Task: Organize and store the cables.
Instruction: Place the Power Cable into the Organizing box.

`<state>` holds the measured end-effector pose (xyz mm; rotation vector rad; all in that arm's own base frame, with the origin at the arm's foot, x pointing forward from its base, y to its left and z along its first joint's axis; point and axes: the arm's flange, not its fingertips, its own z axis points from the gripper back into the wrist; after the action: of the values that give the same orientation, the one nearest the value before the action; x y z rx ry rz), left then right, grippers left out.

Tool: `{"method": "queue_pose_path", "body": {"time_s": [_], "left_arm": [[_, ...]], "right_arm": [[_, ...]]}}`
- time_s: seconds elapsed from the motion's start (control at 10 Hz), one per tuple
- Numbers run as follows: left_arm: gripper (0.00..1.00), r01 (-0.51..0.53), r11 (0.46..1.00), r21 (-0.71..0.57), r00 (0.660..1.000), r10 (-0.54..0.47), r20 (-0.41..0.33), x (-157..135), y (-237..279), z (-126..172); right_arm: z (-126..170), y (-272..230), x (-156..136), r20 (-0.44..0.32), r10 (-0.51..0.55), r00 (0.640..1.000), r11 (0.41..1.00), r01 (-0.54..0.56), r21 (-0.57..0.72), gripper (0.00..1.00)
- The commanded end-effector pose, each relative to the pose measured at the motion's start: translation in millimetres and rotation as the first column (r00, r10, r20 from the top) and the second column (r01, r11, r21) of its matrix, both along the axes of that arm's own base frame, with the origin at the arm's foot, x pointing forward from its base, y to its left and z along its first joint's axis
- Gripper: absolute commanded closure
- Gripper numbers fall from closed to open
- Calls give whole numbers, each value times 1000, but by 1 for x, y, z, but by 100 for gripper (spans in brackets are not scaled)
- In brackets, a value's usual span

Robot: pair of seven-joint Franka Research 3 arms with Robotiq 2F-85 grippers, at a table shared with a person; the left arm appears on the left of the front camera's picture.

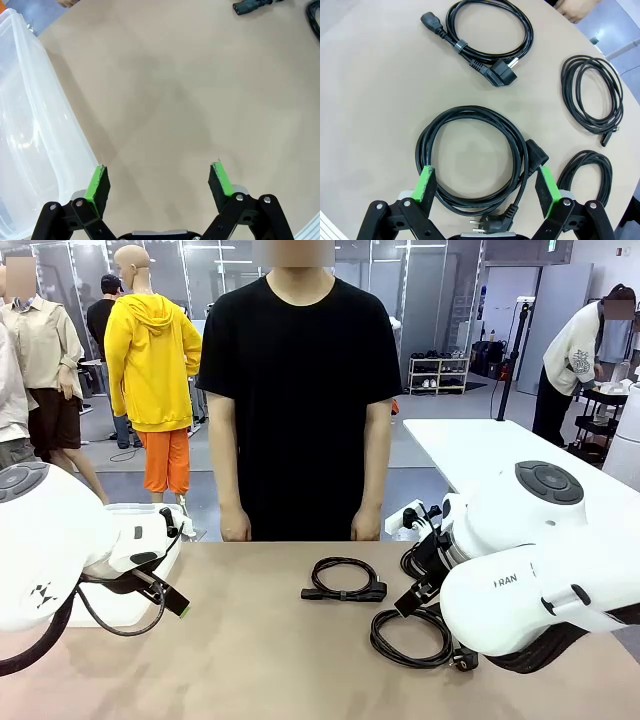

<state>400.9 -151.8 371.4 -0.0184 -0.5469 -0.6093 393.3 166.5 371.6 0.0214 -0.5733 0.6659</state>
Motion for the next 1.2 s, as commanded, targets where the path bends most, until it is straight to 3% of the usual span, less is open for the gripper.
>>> {"method": "queue_pose_path", "body": {"time_s": [0.0,0.5,0.7,0.9,1.0,1.1], "left_arm": [[0,-2,1000,-1,1000,2,0,0,1,0],[0,0,1000,0,1000,0,0,0,0,0],[0,49,999,8,999,-49,-21,-5,23,53],[0,159,986,-44,981,-163,-109,-20,53,87],[0,222,974,-53,963,-228,-143,-34,70,100],[0,289,954,-84,945,-298,-131,-54,93,116]], "right_arm": [[0,0,0,-1,-2,1000,1000,2,2,0],[0,0,0,0,0,1000,1000,0,0,0],[44,-30,10,-23,61,998,998,-61,-6,0],[86,-64,10,-45,148,988,989,-149,-21,0],[102,-82,2,-60,211,976,977,-213,-21,0],[121,-106,-14,-57,292,955,956,-293,-1,0]]}}
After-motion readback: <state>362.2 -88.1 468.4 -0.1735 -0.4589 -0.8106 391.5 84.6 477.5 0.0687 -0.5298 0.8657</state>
